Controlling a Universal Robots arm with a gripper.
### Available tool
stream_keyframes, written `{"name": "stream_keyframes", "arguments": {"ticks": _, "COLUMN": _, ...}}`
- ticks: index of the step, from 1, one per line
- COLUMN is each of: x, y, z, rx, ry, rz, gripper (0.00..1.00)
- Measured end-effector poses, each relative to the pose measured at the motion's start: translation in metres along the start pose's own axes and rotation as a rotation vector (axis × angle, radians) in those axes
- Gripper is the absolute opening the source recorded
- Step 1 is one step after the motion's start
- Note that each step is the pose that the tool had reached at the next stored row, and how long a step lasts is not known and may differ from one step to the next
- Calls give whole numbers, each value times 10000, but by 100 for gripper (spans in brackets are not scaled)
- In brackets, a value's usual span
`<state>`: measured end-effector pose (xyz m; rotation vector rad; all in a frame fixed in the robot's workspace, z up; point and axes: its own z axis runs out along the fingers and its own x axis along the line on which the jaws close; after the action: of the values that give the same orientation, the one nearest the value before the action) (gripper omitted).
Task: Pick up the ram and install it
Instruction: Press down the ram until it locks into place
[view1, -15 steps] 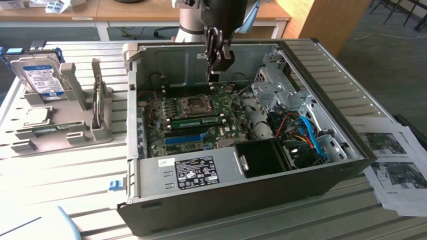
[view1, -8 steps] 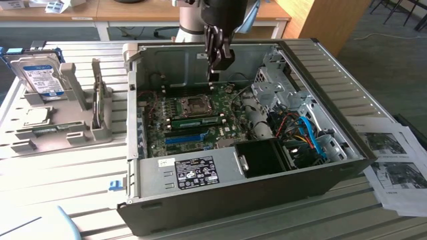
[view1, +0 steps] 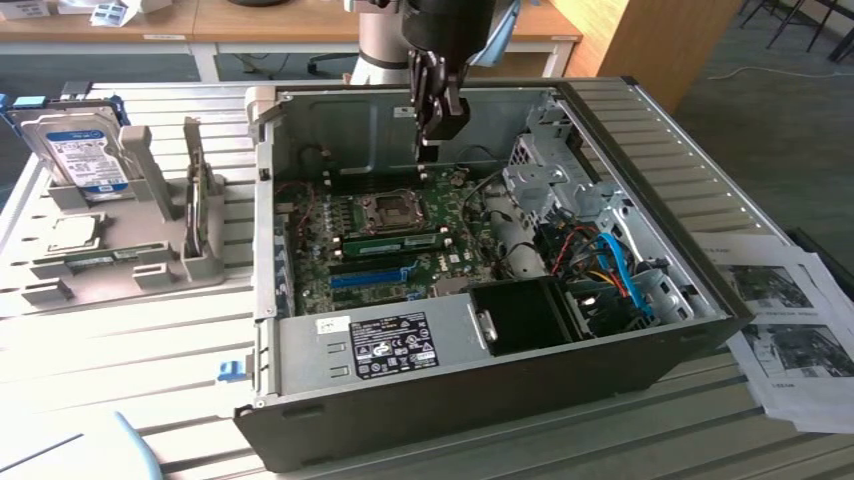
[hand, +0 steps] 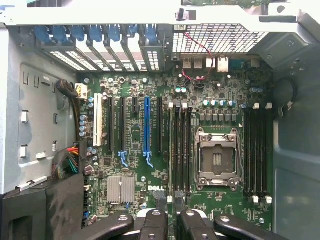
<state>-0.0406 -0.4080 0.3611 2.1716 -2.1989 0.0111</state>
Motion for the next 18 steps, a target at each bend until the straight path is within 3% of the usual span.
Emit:
{"name": "stream_keyframes", "arguments": {"ticks": 7, "x": 0, "y": 0, "z": 0, "rx": 0, "ry": 0, "rz": 0, "gripper": 18}}
{"name": "stream_keyframes", "arguments": {"ticks": 9, "x": 0, "y": 0, "z": 0, "rx": 0, "ry": 0, "rz": 0, "gripper": 10}}
{"name": "stream_keyframes", "arguments": {"ticks": 18, "x": 0, "y": -14, "z": -1, "rx": 0, "ry": 2, "rz": 1, "gripper": 9}}
